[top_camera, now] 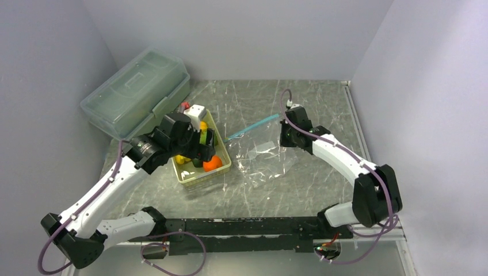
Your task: Place the food in the zip-top bag and seal the zipper
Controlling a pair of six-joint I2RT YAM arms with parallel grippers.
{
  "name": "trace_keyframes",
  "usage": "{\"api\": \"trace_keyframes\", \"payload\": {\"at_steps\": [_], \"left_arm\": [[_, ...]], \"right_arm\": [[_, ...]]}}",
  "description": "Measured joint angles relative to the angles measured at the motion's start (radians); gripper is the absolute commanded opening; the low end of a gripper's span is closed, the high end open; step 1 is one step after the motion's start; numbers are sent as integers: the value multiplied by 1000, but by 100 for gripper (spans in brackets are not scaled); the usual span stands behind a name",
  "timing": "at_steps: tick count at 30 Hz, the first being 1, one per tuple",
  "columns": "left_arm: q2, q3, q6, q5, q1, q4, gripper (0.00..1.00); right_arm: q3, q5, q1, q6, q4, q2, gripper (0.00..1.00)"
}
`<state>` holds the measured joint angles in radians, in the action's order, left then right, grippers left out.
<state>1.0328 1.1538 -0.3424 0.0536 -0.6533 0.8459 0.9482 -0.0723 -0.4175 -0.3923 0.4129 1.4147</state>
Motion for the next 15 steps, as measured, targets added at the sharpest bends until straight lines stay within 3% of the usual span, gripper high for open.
{"api": "trace_keyframes", "payload": {"at_steps": [15], "left_arm": [[202, 69, -18, -164, 39, -89, 99]], "right_arm": [[-55, -58, -18, 32, 99, -293, 0]]}}
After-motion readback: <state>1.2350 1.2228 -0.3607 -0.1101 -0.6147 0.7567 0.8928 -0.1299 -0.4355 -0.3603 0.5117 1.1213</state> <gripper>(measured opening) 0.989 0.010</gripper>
